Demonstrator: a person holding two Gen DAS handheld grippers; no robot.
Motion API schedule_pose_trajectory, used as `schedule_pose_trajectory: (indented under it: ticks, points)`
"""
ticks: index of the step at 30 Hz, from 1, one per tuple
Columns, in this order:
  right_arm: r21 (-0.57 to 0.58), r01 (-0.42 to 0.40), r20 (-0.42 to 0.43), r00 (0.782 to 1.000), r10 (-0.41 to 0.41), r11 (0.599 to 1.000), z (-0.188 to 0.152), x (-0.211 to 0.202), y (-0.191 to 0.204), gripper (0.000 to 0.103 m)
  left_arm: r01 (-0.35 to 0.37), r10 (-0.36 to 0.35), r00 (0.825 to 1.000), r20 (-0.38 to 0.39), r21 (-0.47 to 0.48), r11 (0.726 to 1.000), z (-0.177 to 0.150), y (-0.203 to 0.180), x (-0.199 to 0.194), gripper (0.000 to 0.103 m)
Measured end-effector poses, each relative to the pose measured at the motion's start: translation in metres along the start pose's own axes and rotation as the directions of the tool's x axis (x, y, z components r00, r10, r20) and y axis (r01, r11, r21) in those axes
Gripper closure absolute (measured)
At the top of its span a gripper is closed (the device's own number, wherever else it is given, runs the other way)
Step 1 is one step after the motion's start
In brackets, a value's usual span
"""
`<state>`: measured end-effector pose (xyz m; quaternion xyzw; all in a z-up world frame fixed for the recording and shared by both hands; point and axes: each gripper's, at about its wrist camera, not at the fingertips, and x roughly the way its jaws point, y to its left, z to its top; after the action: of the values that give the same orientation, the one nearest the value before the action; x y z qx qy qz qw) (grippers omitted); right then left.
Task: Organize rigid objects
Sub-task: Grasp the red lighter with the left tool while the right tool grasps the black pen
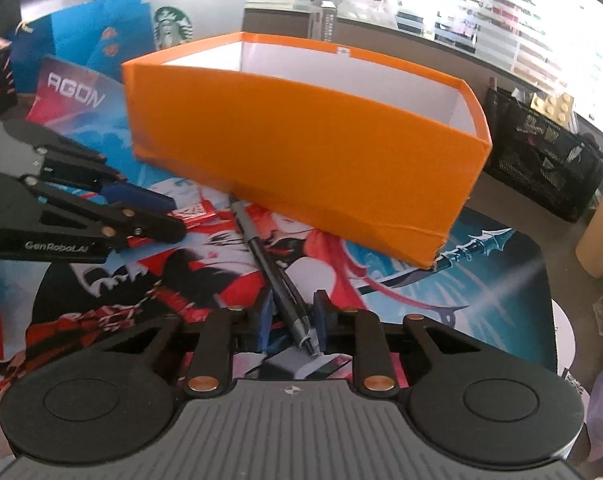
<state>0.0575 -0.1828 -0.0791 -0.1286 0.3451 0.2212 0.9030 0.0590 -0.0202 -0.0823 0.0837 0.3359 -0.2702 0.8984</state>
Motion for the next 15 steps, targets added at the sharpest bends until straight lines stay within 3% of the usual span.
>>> schedule_pose_trajectory:
  ticks: [8, 15]
  points:
    - [0.039, -0.109, -0.026, 0.994, 0.111, 0.993, -0.007, -0.011, 0.02, 0.093, -0.023, 0.023, 1.0, 0.0, -0.027, 0.999, -0.005, 0.007, -0.014, 0.087]
    - [0.054, -0.094, -0.013, 0.995, 0.095, 0.994, 0.003, 0.0, 0.021, 0.091, -0.023, 0.023, 1.0, -0.001, -0.04, 0.999, -0.011, 0.009, -0.02, 0.087]
